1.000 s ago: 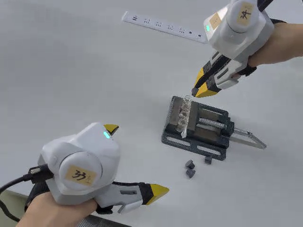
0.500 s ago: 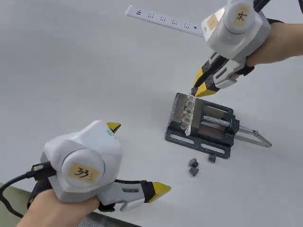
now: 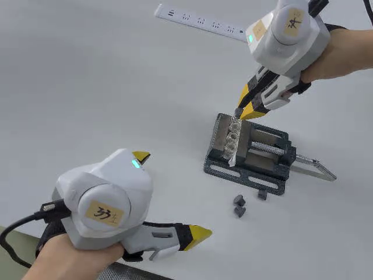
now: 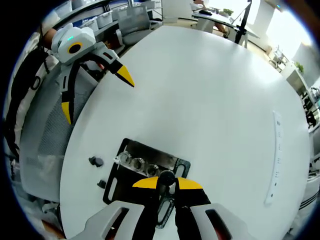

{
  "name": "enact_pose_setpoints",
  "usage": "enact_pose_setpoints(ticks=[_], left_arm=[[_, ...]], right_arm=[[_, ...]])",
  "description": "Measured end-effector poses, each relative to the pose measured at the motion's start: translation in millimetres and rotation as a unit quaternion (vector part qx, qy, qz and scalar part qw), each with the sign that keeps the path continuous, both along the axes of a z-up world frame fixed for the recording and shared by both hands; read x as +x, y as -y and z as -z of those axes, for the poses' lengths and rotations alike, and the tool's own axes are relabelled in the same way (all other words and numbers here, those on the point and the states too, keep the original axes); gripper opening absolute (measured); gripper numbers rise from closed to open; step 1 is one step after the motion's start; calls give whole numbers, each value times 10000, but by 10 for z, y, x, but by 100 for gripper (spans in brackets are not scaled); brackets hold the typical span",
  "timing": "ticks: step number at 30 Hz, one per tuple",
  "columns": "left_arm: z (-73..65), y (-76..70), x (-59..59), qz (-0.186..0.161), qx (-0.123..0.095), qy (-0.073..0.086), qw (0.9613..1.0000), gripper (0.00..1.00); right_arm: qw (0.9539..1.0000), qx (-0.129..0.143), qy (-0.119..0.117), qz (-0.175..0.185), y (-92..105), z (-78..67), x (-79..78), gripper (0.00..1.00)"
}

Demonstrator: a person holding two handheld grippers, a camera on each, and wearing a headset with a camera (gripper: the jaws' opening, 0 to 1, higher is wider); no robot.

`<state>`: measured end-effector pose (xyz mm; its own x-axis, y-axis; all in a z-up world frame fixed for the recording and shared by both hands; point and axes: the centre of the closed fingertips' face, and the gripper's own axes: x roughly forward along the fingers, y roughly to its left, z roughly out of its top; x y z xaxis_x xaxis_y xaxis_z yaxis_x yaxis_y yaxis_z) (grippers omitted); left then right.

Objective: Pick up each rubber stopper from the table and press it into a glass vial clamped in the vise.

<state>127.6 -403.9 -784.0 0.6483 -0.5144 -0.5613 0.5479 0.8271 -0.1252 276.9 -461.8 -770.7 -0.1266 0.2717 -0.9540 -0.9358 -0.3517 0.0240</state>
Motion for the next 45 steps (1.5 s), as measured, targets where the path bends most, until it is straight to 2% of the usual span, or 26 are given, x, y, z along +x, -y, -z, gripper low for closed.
enact_pose_setpoints(ticks=[11,20,25,28,34,38,40,45], left_arm=[[22,-7,0,-5,-2,-17,10000,96],[24,-24,9,-39,-13,-1,10000,97],[19,-23,8,-39,-17,11,10000,96],[21,-27,4,-43,-17,7,10000,96],[23,-33,8,-61,-31,3,10000,96],[26,-34,7,-67,-33,0,10000,96],[25,-32,7,-60,-29,3,10000,96],[35,-34,9,-55,-27,-6,10000,96]], right_arm=[[9992,-162,254,-245,-15,26,21,6],[9991,-264,329,-7,-18,16,-7,5],[9995,-69,238,177,-5,16,-32,5],[9991,117,121,389,-14,16,31,4],[9980,272,132,547,-26,17,-6,4],[9954,516,-11,810,-24,10,-8,4],[9944,557,-37,896,-18,14,40,4],[9934,629,-47,955,-28,14,17,4]])
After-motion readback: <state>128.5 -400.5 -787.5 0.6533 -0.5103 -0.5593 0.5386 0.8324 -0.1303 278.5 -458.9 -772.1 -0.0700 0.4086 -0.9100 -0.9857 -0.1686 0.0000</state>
